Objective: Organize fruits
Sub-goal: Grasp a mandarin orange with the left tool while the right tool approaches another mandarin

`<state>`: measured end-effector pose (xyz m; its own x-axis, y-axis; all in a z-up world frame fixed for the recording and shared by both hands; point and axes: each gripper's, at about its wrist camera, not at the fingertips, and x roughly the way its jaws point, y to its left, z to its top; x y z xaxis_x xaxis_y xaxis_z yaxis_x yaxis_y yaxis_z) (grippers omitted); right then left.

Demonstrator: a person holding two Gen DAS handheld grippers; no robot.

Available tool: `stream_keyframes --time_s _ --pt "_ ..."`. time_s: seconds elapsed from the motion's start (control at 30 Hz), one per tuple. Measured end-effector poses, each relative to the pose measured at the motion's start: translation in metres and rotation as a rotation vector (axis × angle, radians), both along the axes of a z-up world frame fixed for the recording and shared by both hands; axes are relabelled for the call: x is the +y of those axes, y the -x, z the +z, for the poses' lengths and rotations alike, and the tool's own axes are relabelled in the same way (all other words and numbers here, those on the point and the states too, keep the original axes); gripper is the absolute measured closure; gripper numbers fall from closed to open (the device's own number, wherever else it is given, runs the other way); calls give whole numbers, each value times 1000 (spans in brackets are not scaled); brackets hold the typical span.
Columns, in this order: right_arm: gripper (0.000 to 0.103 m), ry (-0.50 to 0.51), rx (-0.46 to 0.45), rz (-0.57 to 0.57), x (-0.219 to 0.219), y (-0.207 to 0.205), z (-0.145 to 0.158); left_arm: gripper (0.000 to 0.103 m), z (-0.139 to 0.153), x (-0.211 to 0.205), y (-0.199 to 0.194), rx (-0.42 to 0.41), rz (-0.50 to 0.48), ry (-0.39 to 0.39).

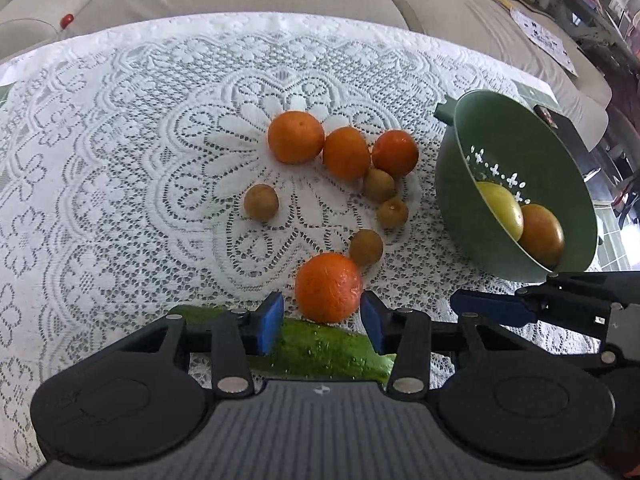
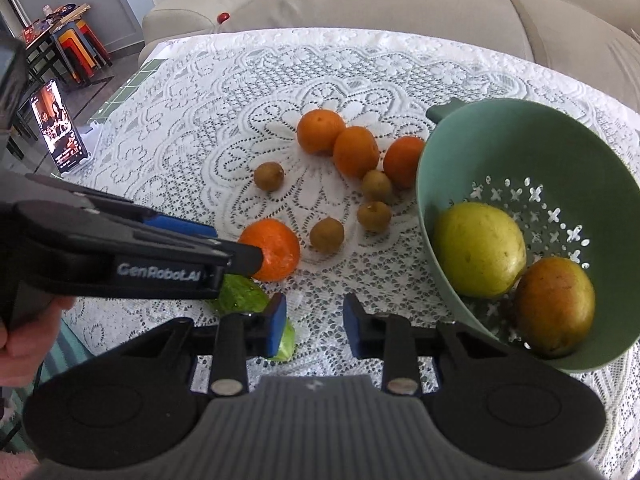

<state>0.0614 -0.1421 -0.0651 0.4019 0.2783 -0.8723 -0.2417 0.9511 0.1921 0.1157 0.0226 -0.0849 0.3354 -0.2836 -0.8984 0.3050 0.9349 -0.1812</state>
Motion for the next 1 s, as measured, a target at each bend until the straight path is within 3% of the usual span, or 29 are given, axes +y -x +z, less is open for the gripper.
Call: stream_keyframes --time_s 0.27,0.4,0.57,0.8,1.0 --pt "75 -16 9 21 2 -10 -8 51 -16 -5 -16 51 -16 1" --pt "75 -20 12 29 3 -14 -11 51 -23 -6 -20 82 -14 39" --pt "75 -16 16 41 6 -18 -16 59 -30 -7 -23 111 -21 83" --pt "75 -1 -8 62 10 -21 -13 61 -19 -4 -25 69 -3 59" --pt "75 79 -120 122 25 -33 1 61 6 17 -35 -4 66 37"
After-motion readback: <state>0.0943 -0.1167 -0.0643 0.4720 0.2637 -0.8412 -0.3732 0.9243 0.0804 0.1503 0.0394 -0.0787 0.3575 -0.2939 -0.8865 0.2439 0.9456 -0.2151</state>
